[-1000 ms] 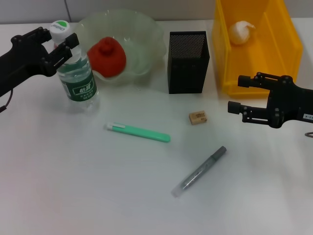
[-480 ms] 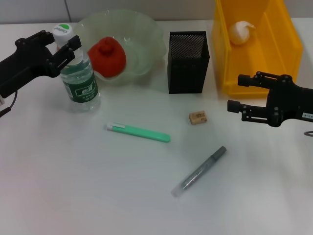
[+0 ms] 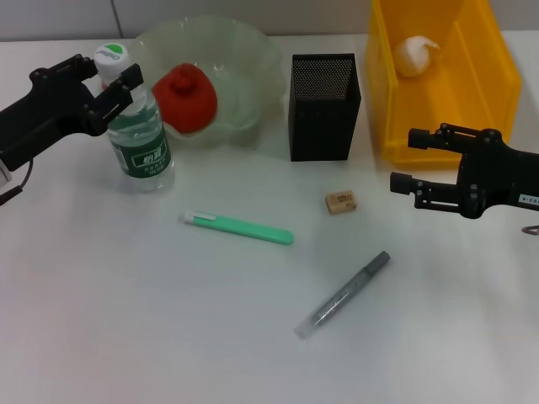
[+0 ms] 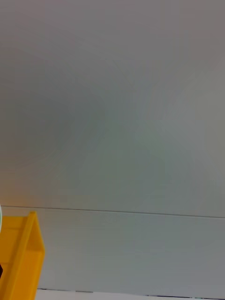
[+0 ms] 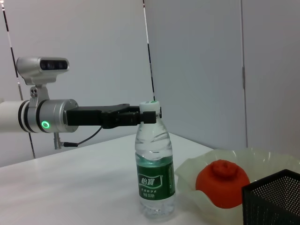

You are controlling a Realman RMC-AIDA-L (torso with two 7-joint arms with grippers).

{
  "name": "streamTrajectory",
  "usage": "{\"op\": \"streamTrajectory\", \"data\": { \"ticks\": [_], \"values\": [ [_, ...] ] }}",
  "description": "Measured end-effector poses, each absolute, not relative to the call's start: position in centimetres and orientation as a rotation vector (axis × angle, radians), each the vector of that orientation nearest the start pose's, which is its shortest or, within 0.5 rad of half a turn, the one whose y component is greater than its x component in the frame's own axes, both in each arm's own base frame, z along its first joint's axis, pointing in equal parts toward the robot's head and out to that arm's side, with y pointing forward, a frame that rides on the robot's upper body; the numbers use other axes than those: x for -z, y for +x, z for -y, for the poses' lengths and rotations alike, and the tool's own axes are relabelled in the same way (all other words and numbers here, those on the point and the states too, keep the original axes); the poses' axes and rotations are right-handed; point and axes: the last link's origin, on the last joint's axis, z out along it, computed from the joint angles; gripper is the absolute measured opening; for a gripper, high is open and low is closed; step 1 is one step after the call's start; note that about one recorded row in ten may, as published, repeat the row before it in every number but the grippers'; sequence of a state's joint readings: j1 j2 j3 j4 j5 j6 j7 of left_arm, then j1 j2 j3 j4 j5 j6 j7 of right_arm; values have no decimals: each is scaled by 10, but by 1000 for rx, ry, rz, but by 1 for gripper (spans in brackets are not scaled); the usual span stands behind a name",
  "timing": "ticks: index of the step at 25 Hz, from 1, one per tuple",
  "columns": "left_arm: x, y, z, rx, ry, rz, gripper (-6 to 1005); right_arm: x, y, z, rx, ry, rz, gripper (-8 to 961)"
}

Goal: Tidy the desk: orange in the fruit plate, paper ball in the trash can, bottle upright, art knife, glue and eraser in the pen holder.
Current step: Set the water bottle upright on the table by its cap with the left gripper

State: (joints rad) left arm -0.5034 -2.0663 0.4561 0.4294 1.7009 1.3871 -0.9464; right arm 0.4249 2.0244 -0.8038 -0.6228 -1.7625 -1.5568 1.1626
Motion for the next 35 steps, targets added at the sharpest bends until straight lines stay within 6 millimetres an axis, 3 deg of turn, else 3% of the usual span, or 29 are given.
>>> {"op": "streamTrajectory", "data": {
  "ticks": [6, 22, 29, 33, 35],
  "values": [
    [-20, -297, -347, 860, -2192, 479, 440, -17, 281, -315, -776, -2629, -406, 752],
    [-15, -297, -344, 877, -2185, 488, 550, -16, 281, -314, -768, -2637, -416, 749],
    [-17, -295, -342, 906, -2178, 479, 748, -16, 282, -313, -767, -2638, -420, 746],
    [-17, -295, -342, 906, -2178, 479, 766, -17, 283, -313, -767, -2633, -421, 746],
    [-48, -272, -339, 1153, -2118, 388, 775, -17, 283, -312, -772, -2632, -420, 746]
  ]
}}
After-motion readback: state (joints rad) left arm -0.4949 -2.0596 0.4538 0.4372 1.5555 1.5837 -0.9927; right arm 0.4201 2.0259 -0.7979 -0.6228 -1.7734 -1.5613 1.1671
